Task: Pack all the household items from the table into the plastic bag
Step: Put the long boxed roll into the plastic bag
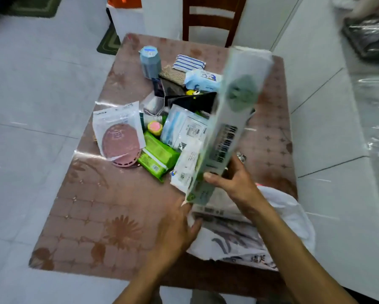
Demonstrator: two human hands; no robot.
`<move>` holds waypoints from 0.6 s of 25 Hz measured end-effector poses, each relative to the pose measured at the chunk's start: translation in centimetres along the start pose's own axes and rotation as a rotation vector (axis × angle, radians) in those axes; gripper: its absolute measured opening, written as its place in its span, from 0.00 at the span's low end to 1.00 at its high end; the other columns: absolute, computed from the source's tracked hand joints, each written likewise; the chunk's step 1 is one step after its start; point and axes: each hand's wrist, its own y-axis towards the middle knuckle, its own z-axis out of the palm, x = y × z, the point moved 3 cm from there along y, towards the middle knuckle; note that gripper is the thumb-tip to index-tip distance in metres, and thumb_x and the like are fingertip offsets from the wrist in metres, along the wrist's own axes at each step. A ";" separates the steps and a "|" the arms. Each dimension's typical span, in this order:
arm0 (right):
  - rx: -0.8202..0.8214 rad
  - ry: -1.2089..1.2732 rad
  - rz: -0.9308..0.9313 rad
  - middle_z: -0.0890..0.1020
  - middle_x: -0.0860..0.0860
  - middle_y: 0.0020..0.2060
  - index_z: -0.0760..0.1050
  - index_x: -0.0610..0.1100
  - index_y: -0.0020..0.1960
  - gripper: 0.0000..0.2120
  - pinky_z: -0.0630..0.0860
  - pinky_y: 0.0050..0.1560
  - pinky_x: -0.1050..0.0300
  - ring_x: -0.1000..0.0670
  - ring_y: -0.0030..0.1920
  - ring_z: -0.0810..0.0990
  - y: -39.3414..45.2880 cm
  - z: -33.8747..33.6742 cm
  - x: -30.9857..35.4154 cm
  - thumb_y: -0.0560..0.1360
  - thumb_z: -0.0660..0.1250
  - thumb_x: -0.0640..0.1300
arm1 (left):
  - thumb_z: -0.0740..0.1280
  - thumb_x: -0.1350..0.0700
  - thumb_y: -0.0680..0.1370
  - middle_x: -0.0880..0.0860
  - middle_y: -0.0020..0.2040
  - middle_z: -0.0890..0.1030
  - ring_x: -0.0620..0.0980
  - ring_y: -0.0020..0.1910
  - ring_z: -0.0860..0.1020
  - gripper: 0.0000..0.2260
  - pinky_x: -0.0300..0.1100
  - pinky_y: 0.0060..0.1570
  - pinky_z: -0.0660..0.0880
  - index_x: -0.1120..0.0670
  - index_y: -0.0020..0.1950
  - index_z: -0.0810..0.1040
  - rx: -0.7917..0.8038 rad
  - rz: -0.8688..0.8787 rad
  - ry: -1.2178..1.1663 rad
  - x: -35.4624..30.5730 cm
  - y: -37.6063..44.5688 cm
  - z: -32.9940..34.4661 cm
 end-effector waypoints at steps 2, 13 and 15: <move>-0.074 0.104 0.075 0.85 0.59 0.46 0.76 0.46 0.55 0.16 0.79 0.47 0.63 0.55 0.51 0.83 -4.7 -5.1 -2.0 0.71 0.71 0.32 | 0.69 0.54 0.70 0.54 0.66 0.76 0.56 0.61 0.76 0.24 0.40 0.50 0.73 0.55 0.66 0.76 -0.020 0.002 0.015 -1.5 1.4 0.0; 0.060 -1.553 0.056 0.82 0.46 0.55 0.72 0.51 0.66 0.25 0.78 0.50 0.49 0.42 0.51 0.82 -7.4 -13.4 -14.1 0.70 0.67 0.53 | 0.63 0.66 0.62 0.33 0.70 0.61 0.23 0.68 0.59 0.37 0.21 0.63 0.57 0.42 0.69 0.65 0.184 0.109 -0.152 -2.0 1.9 -2.4; 0.066 -1.569 -0.102 0.83 0.45 0.54 0.71 0.49 0.67 0.29 0.80 0.48 0.47 0.41 0.48 0.82 -7.8 -12.9 -14.0 0.68 0.71 0.54 | 0.64 0.67 0.64 0.26 0.69 0.59 0.21 0.67 0.58 0.39 0.19 0.61 0.57 0.36 0.68 0.62 0.208 0.126 -0.156 -2.9 1.3 -2.8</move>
